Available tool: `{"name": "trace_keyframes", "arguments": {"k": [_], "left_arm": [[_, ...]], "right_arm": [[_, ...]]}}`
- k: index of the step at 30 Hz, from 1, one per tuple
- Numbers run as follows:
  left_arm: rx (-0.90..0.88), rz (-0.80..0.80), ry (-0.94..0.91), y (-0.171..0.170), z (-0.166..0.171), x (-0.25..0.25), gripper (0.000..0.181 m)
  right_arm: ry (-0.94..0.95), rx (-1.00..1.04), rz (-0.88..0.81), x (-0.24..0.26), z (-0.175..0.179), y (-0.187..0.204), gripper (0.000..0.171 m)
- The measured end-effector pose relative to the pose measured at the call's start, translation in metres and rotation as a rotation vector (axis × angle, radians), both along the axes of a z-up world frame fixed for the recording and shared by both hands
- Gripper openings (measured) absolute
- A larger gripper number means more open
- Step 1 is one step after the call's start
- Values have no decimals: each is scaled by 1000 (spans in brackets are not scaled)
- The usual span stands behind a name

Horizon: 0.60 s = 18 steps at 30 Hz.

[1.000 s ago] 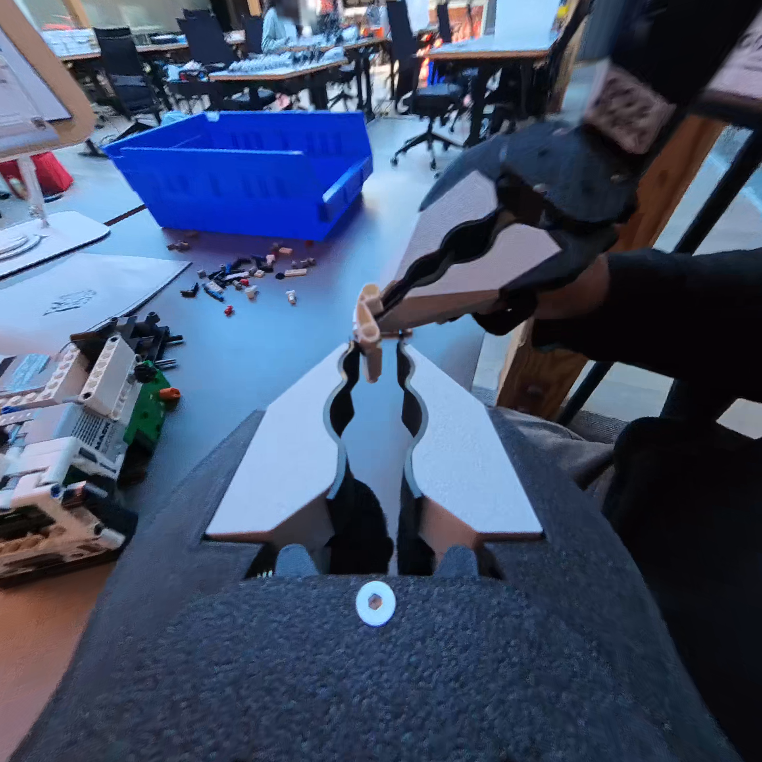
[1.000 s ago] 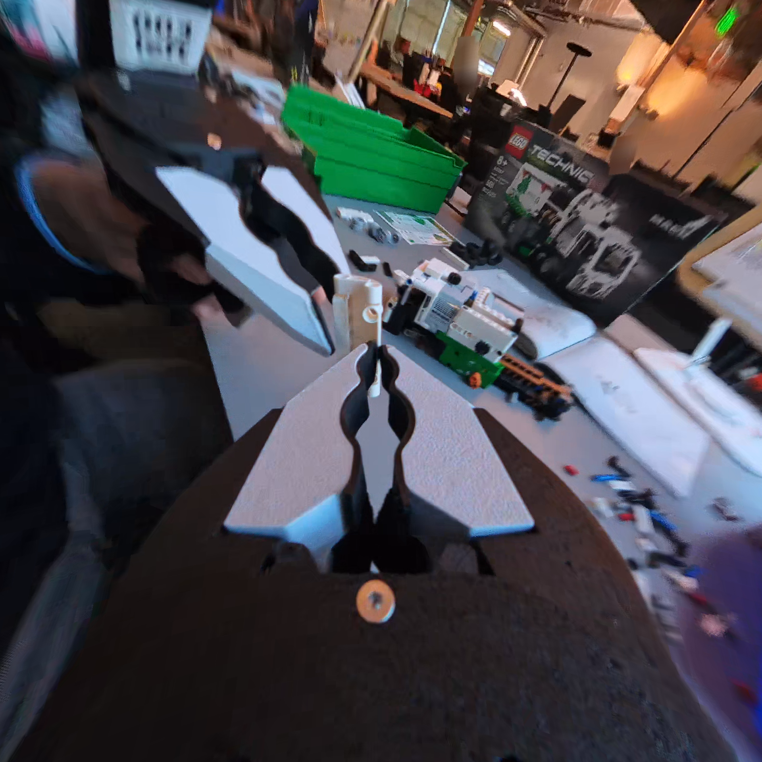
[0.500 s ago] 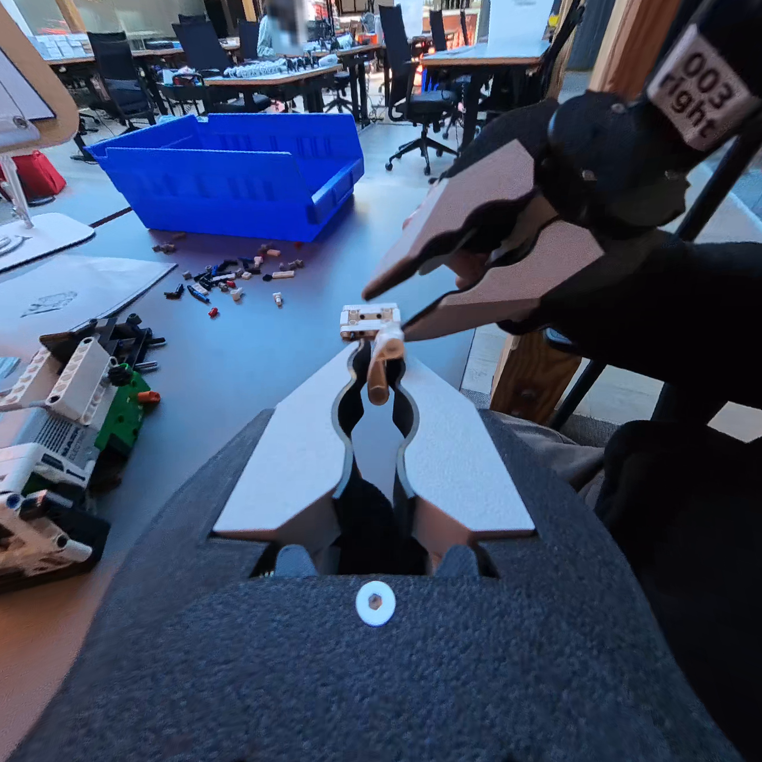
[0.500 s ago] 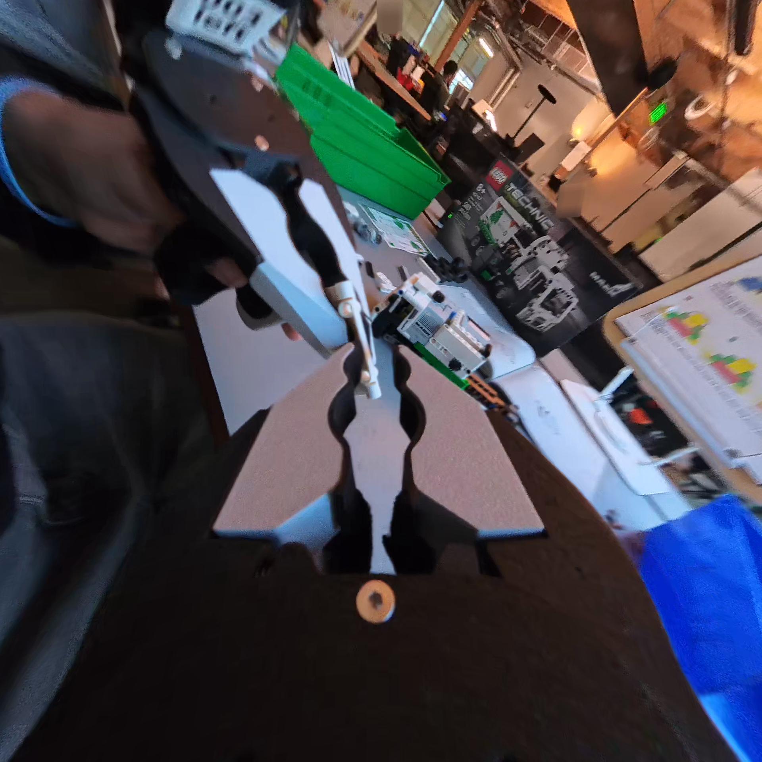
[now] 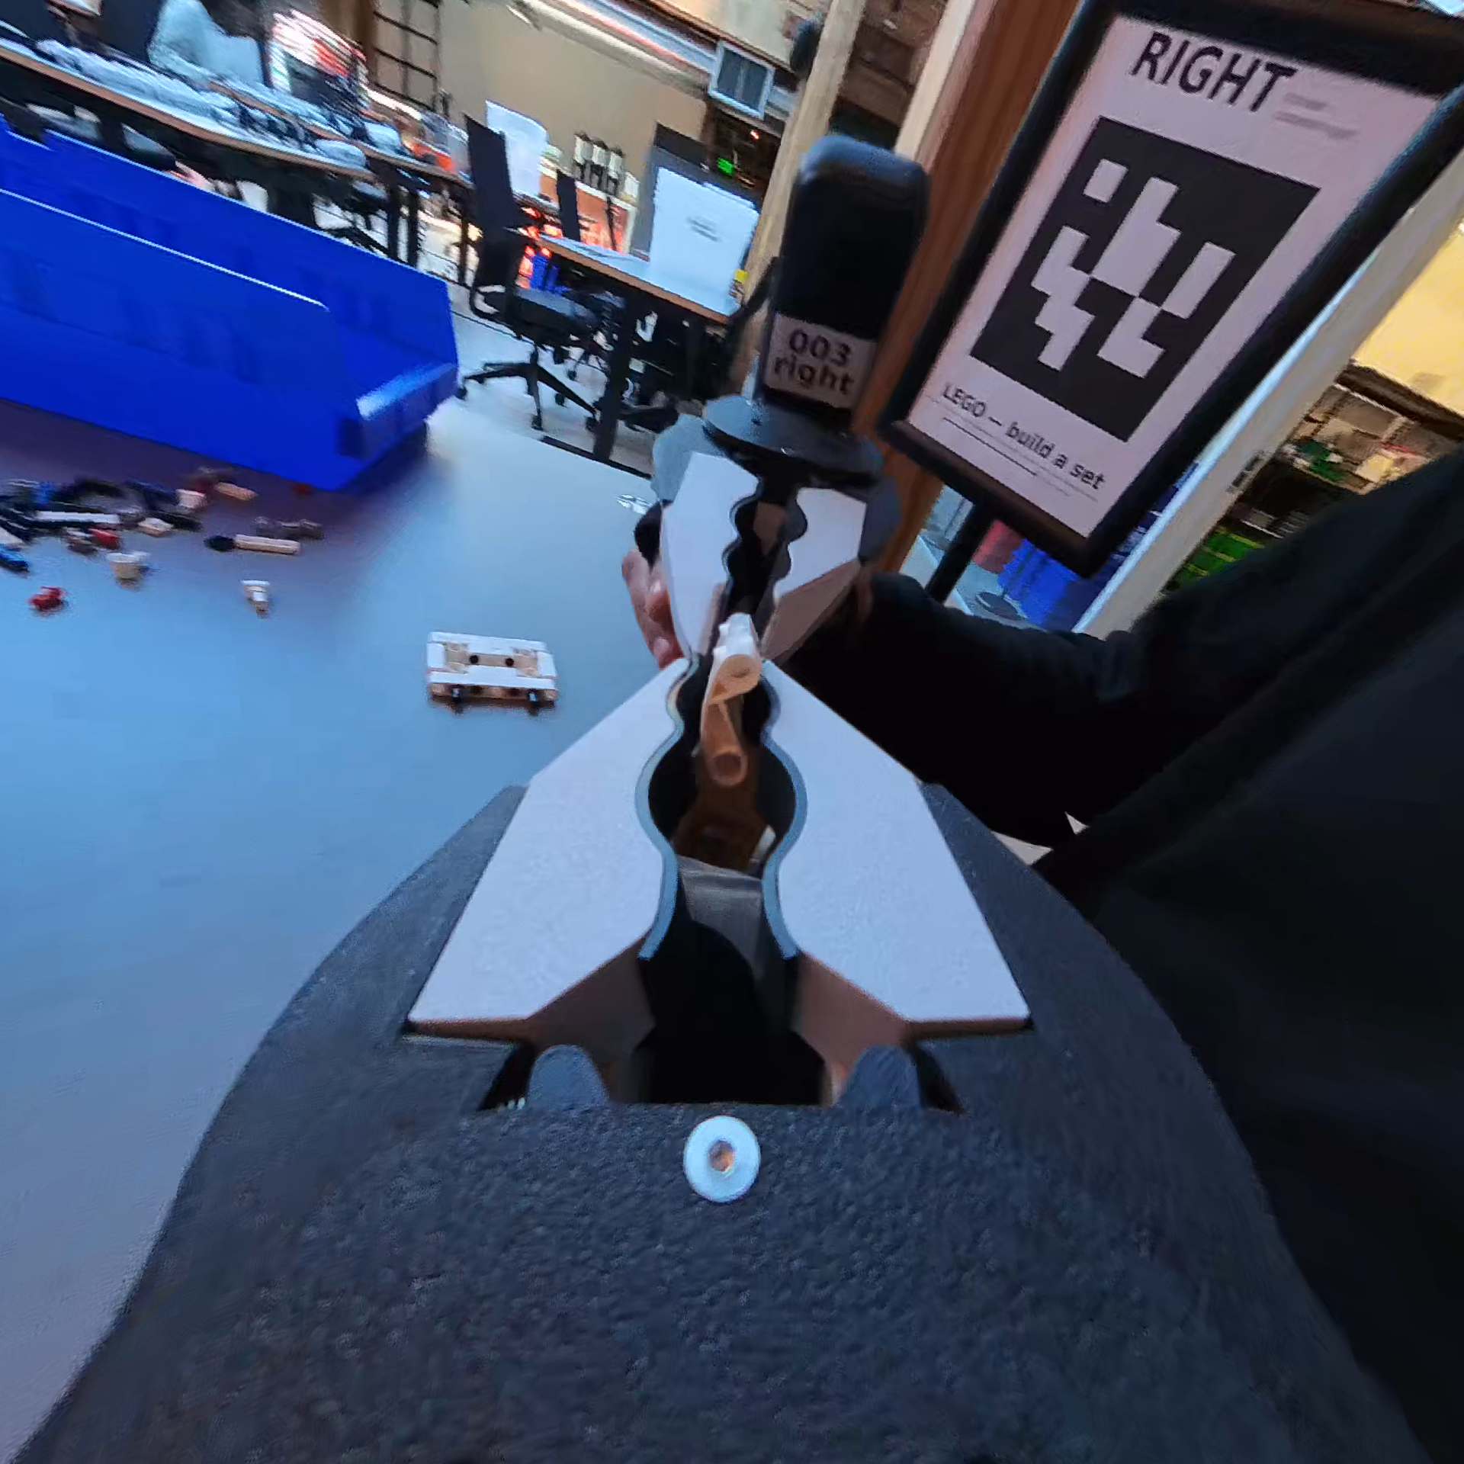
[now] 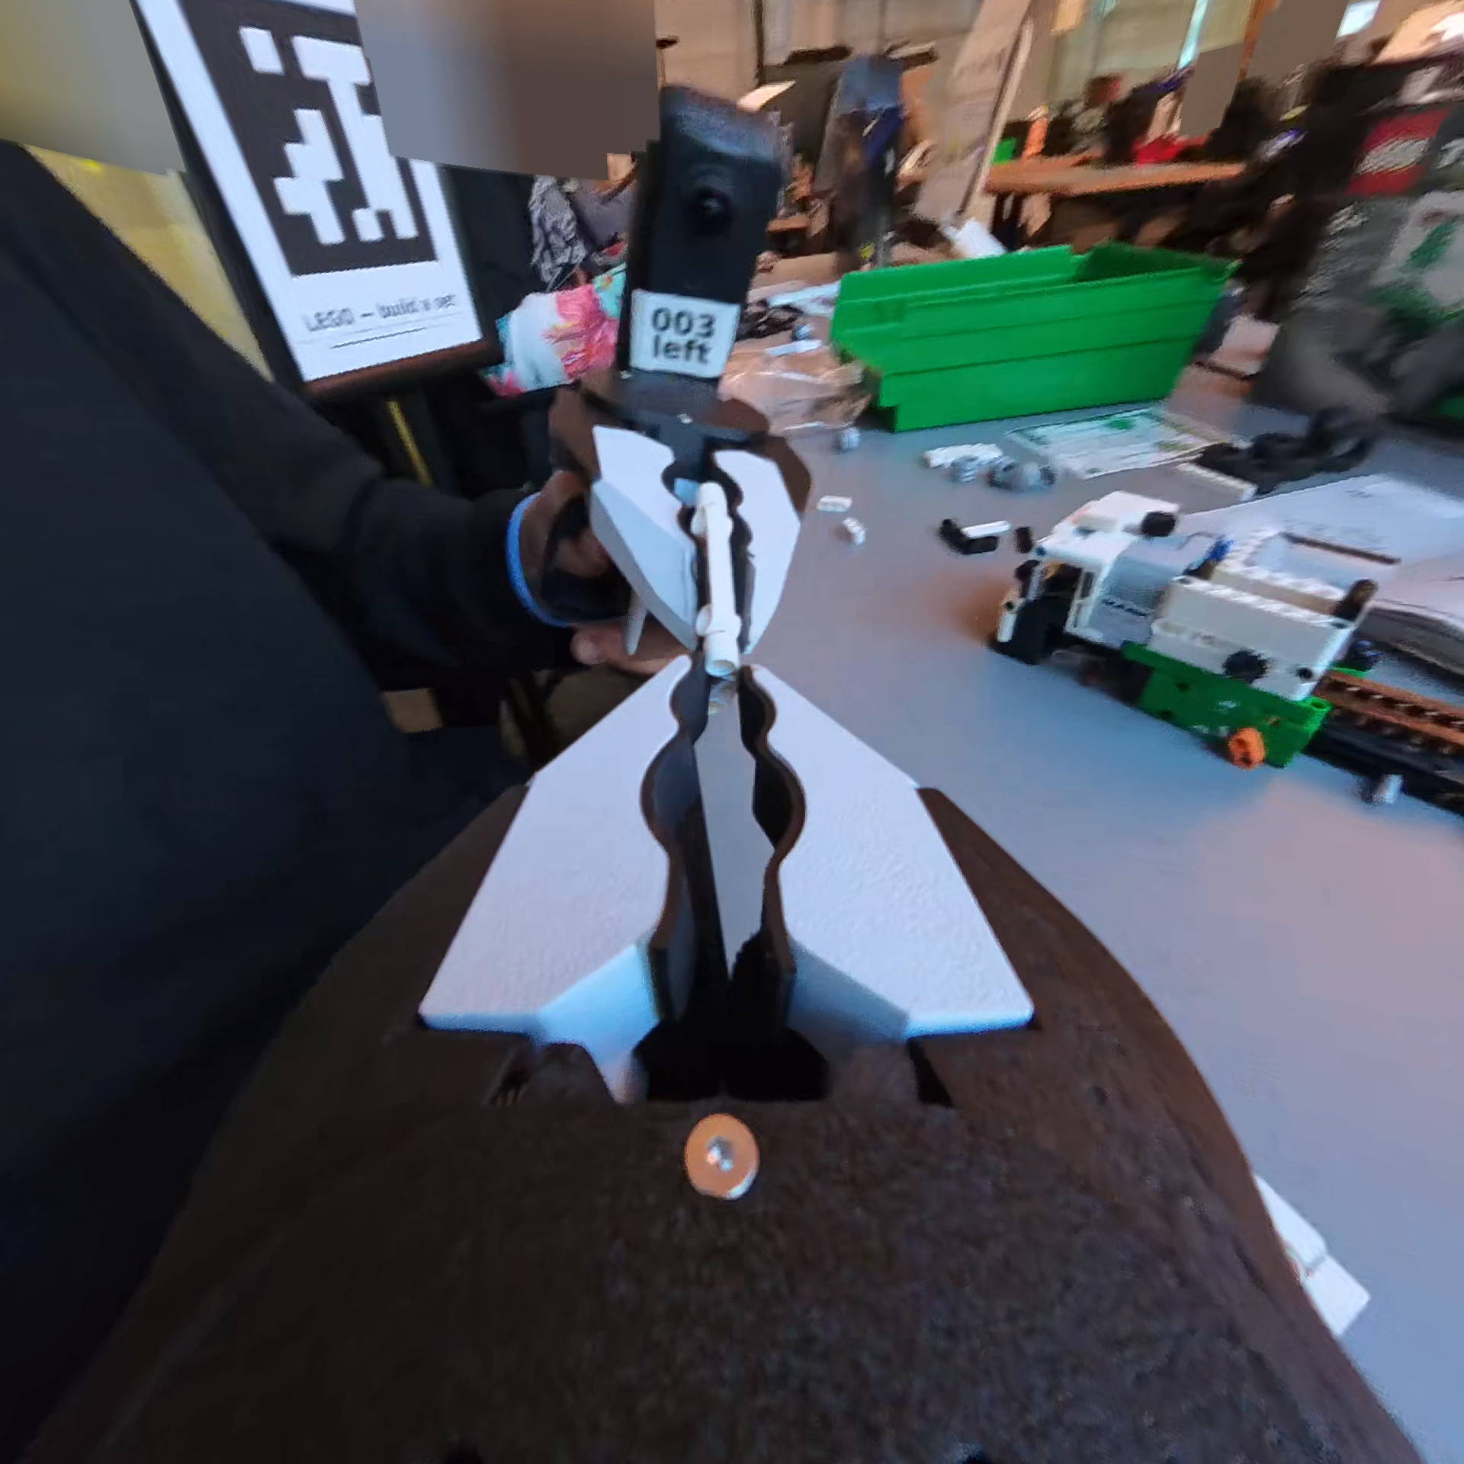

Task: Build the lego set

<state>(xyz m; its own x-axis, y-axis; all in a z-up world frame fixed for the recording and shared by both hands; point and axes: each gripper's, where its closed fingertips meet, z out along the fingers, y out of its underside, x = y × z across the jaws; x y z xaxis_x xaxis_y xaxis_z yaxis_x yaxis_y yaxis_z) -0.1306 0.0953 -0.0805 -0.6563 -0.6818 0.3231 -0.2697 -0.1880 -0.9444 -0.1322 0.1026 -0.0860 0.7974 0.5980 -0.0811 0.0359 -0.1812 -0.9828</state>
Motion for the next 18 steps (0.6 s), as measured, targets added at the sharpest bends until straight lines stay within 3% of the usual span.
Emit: {"name": "trace_keyframes", "arguments": {"k": [5,9,14,18], "left_arm": [[-15,-107,85,-10,-12,-6,7],[95,25,41,-1,-16,6,6],[398,295,-85,39,-19,20,7],[461,366,-69,54,-26,27,7]], "right_arm": [[-33,-80,87,-7,-10,-10,6],[-37,-114,16,5,-14,-3,8],[-127,-155,-256,58,-21,-1,19],[-114,-355,-573,139,-45,-26,26]]}}
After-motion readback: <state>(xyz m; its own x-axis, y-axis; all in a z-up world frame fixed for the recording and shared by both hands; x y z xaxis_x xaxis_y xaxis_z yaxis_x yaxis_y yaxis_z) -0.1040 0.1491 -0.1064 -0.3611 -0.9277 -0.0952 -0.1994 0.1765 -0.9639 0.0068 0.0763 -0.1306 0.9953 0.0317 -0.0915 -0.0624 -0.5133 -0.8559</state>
